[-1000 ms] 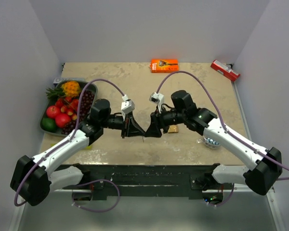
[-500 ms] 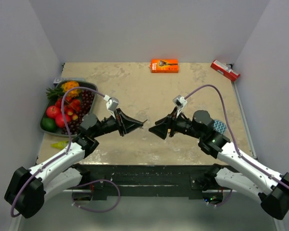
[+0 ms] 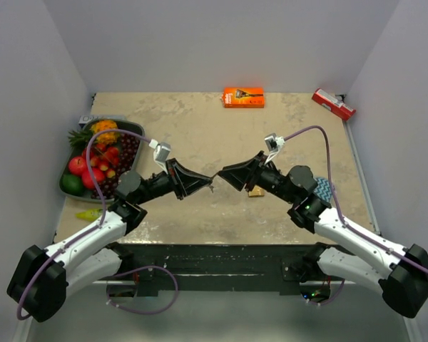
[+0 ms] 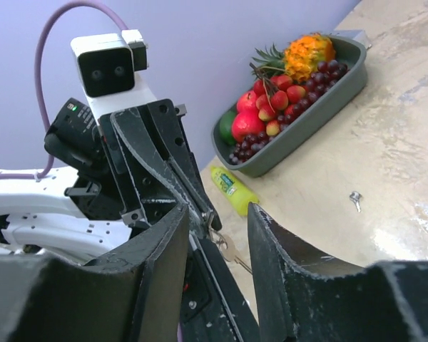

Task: Unlock with the key

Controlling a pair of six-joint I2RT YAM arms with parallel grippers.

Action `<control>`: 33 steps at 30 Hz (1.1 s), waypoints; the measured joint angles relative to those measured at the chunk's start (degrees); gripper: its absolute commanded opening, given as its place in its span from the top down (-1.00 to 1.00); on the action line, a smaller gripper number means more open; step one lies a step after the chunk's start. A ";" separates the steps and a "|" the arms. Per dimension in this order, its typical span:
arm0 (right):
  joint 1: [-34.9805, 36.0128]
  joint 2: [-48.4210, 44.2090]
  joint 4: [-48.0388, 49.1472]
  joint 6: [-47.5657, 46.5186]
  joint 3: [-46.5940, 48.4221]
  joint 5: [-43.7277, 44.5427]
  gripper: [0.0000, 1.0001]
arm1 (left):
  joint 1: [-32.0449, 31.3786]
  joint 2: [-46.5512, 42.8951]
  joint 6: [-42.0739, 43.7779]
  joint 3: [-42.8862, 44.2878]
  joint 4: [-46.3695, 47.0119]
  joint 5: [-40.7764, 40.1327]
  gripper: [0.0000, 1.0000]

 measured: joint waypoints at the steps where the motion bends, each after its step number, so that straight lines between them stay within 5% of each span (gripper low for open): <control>1: 0.00 0.72 1.07 0.26 0.00 -0.20 0.27 | 0.00 0.24 -0.35 0.00 0.55 0.04 1.00; 18: 0.00 5.68 6.51 1.57 -0.07 -3.41 0.56 | 0.00 2.36 -2.01 -0.02 3.30 0.44 1.00; 25: 0.00 5.99 6.86 1.38 -0.07 -3.98 1.00 | 0.00 3.13 -2.40 -0.02 3.85 0.68 1.00; 29: -0.04 6.10 7.04 1.22 -0.07 -4.79 1.00 | 0.02 3.74 -2.40 -0.02 4.59 1.44 1.00; 32: -0.26 6.54 6.67 0.46 0.11 -5.44 1.00 | 0.17 4.46 -2.38 -0.02 4.90 2.14 0.47; 33: -0.33 6.78 5.99 -0.02 0.48 -5.81 1.00 | 0.24 4.72 -2.25 -0.02 4.85 2.36 -0.01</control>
